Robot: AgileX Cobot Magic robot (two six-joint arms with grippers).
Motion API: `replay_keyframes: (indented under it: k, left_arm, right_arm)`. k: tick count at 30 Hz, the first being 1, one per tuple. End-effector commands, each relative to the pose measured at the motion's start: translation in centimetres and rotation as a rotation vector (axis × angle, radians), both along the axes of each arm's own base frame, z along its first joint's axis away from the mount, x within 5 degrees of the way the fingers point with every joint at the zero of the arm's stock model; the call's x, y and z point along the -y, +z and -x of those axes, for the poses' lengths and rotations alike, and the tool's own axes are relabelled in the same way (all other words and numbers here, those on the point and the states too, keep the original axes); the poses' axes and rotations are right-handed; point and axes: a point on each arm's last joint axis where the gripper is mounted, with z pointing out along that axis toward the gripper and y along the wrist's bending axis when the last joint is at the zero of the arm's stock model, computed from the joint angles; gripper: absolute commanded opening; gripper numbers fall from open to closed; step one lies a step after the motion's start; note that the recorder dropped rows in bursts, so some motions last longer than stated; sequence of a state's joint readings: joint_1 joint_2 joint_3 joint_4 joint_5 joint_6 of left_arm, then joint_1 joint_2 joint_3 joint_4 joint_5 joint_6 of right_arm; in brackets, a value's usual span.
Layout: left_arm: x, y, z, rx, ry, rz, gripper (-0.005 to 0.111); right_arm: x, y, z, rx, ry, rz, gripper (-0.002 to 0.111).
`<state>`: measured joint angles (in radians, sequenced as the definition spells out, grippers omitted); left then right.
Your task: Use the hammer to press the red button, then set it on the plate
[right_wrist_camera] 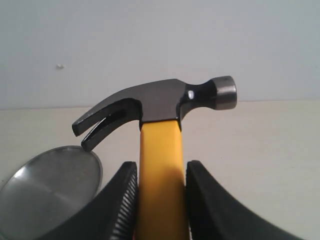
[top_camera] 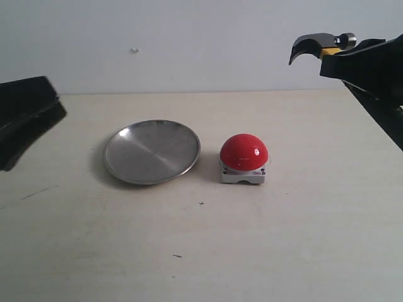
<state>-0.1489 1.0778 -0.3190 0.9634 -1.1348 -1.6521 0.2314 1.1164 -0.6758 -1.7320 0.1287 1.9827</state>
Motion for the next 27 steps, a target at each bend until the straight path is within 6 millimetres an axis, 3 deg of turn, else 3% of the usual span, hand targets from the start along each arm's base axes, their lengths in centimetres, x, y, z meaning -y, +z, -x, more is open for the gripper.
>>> replay_keyframes:
  k: [1,7,8,10,12,19,22,27]
  left_arm:
    - [3.2,-1.5,-3.6,-0.126,-0.123,0.042,0.044]
    - [11.0,-2.7,-6.4,-0.171,-0.353,0.022,0.044]
    - [13.5,-2.8,-6.8,-0.161,-0.418,0.019,0.044]
    - [16.5,-3.0,-7.2,-0.157,-0.481,0.024,0.044]
    - [18.3,-3.1,-7.3,-0.156,-0.502,0.021,0.044]
    - [23.1,-4.7,-7.4,-0.218,-0.543,-0.024,0.044]
    - [25.1,-4.1,-7.5,-0.223,-0.586,0.011,0.044]
    - [26.6,-2.7,-7.4,-0.215,-0.589,0.015,0.044]
  right_arm:
    - [0.7,0.7,0.0,0.035,-0.078,-0.021,0.0]
    - [0.9,0.2,-0.5,0.02,-0.112,-0.008,0.0]
    - [0.9,-0.1,-0.6,0.012,-0.117,-0.003,0.0]
    - [1.0,-0.3,-0.8,0.006,-0.132,0.005,0.0]
    - [1.1,-0.3,-0.8,0.008,-0.144,0.006,0.0]
    - [1.2,-0.3,-0.9,0.014,-0.162,0.01,0.0]
    - [1.2,-0.3,-0.9,0.014,-0.162,0.01,0.0]
    - [1.2,-0.3,-0.9,0.014,-0.164,0.011,0.0]
